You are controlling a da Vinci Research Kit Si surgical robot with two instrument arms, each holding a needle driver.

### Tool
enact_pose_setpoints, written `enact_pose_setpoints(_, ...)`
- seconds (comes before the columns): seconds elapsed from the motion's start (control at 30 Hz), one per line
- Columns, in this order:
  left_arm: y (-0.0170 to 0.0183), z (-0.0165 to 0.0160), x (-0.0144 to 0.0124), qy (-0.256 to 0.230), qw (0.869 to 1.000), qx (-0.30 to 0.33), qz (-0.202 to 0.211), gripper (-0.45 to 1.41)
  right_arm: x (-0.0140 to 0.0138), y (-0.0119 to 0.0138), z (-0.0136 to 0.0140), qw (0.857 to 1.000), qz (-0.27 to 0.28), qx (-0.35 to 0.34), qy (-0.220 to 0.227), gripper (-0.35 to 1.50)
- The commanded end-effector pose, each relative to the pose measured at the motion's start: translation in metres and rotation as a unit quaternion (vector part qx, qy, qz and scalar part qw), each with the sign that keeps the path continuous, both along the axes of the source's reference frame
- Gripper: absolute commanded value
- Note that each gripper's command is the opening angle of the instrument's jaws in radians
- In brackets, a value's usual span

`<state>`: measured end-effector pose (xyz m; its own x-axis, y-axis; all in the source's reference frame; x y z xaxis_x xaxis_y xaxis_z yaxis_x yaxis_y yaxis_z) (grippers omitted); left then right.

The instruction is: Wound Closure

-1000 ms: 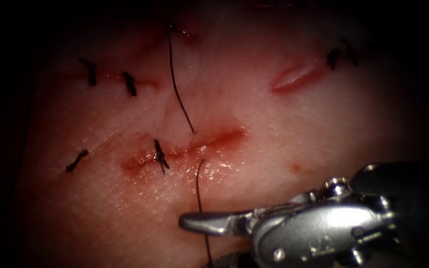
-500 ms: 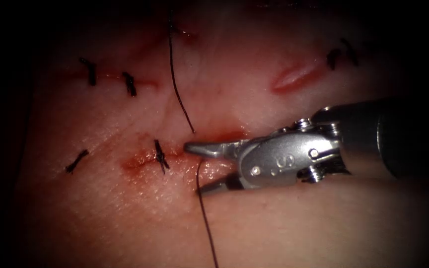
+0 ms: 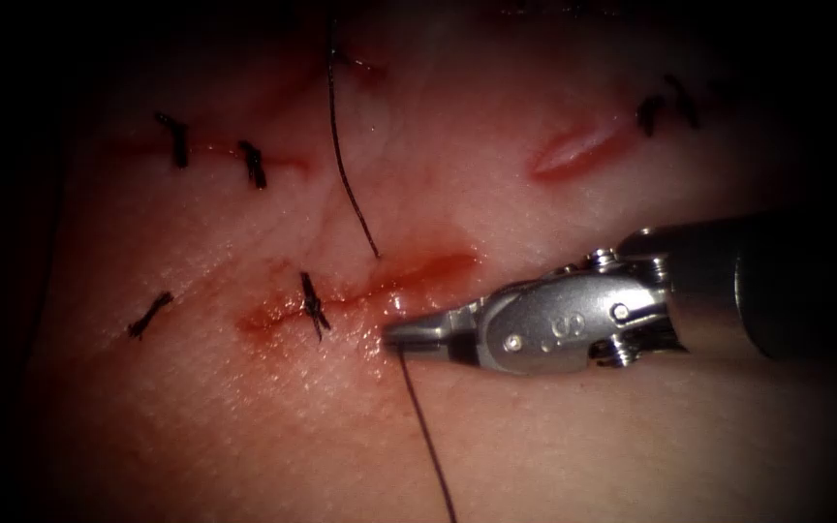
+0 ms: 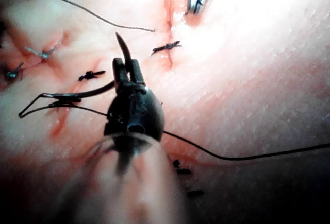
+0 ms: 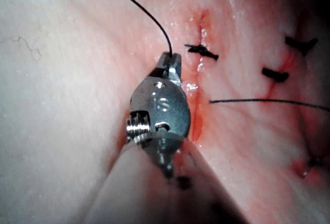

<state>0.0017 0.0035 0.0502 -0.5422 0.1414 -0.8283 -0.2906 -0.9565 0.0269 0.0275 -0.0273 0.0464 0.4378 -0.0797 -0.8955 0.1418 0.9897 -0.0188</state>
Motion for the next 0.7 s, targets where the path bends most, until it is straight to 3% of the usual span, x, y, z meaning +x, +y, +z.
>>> enact_pose_setpoints(0.03, 0.0002, 0.0006, -0.0005, -0.001, 1.000, -0.001, 0.000, -0.45, 0.0011, -0.0010, -0.0011, 1.000, -0.004, 0.003, 0.006, -0.35)
enact_pose_setpoints(0.43, 0.0002, 0.0007, -0.0007, 0.001, 1.000, -0.001, 0.000, -0.45, 0.0023, -0.0070, -0.0111, 0.999, -0.031, 0.026, 0.025, -0.35)
enact_pose_setpoints(0.7, 0.0001, 0.0008, -0.0010, 0.003, 1.000, -0.001, 0.000, -0.45, 0.0033, -0.0097, -0.0153, 0.998, -0.056, 0.014, 0.028, -0.35)
